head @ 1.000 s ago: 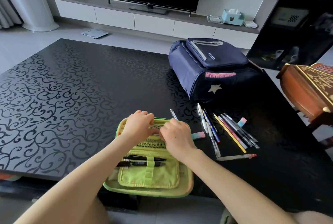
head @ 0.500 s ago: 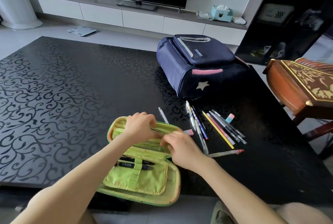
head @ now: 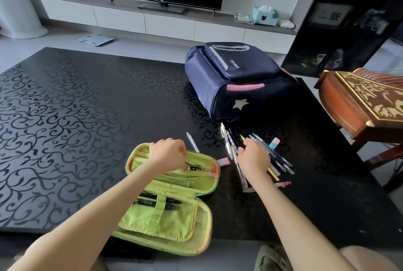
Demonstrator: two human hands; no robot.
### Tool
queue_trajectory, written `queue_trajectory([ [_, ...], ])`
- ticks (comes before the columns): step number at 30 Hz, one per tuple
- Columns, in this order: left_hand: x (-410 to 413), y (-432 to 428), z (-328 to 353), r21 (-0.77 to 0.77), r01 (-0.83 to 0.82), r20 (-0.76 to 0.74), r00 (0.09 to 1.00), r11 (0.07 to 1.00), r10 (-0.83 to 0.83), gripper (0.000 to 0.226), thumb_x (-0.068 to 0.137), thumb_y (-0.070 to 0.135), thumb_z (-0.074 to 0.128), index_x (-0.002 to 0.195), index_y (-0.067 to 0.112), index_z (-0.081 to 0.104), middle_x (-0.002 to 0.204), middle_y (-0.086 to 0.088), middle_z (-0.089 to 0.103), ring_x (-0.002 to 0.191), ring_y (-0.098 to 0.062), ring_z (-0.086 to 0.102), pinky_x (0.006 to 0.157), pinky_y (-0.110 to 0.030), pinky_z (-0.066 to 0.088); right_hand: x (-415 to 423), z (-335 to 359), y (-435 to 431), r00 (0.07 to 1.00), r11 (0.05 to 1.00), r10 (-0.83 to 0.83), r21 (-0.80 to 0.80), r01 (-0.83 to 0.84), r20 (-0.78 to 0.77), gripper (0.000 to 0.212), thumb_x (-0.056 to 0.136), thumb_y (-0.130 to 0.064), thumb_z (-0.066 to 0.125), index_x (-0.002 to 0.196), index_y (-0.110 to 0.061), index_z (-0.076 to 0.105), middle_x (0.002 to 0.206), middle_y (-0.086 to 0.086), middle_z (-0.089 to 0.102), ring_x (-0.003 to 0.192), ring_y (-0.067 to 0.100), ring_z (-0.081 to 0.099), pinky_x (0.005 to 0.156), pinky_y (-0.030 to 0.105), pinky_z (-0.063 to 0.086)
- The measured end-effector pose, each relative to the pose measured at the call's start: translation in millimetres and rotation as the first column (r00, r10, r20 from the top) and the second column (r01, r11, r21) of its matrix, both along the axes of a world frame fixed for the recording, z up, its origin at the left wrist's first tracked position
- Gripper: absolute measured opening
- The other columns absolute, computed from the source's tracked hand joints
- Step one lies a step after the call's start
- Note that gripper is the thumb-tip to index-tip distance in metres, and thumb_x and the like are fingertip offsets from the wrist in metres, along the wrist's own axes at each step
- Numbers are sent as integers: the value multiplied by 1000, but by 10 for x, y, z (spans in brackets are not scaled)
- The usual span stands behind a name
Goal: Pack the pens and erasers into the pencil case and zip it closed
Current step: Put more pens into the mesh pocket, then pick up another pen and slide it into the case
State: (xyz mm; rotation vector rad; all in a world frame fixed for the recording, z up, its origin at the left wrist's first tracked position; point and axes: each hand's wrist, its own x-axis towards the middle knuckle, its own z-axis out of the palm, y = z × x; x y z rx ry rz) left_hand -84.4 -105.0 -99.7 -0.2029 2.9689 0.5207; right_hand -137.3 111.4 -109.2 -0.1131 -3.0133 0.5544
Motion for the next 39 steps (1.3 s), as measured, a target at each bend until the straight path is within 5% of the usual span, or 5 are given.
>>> queue_trajectory([
  [12,489,-512,-99,-194,127,-163,974,973,-160,32,83,56,52,104,33,61,101,10,60,107,-13,49,84,-32,30,-309,2,26,976,992,-87,112,65,200,19,93,-12,48,106,-2,57,103,15,64,93,31,61,65,29,40],
  [19,424,-466,8,-182,155,-215,957,971,-193,20,84,46,60,93,29,64,99,7,57,98,-18,48,83,-31,23,372,401,-413,835,831,547,157,-534,-58,15,91,-14,52,80,-14,63,82,-2,65,80,18,54,62,27,43],
  [28,678,-517,-49,-156,152,-397,895,976,-203,16,71,26,78,71,25,62,73,9,60,71,-21,54,71,-34,31,614,96,-1023,664,656,748,179,-733,-21,25,91,-9,53,106,-22,69,98,0,57,97,22,47,66,30,32],
  [33,740,-469,-103,-252,96,-384,904,963,-190,23,64,18,82,74,20,61,71,3,59,65,-24,55,66,-34,35,673,-28,-620,818,861,506,107,-497,-275,32,80,-6,65,111,-15,66,96,2,63,88,26,55,71,33,45],
  [39,662,86,-13,-67,149,-249,955,987,-161,11,89,19,55,92,10,60,92,-5,62,80,-23,56,66,-33,46,621,-135,-413,946,952,279,-178,-249,168,25,96,-31,45,105,-12,60,98,6,61,95,28,61,75,35,47],
])
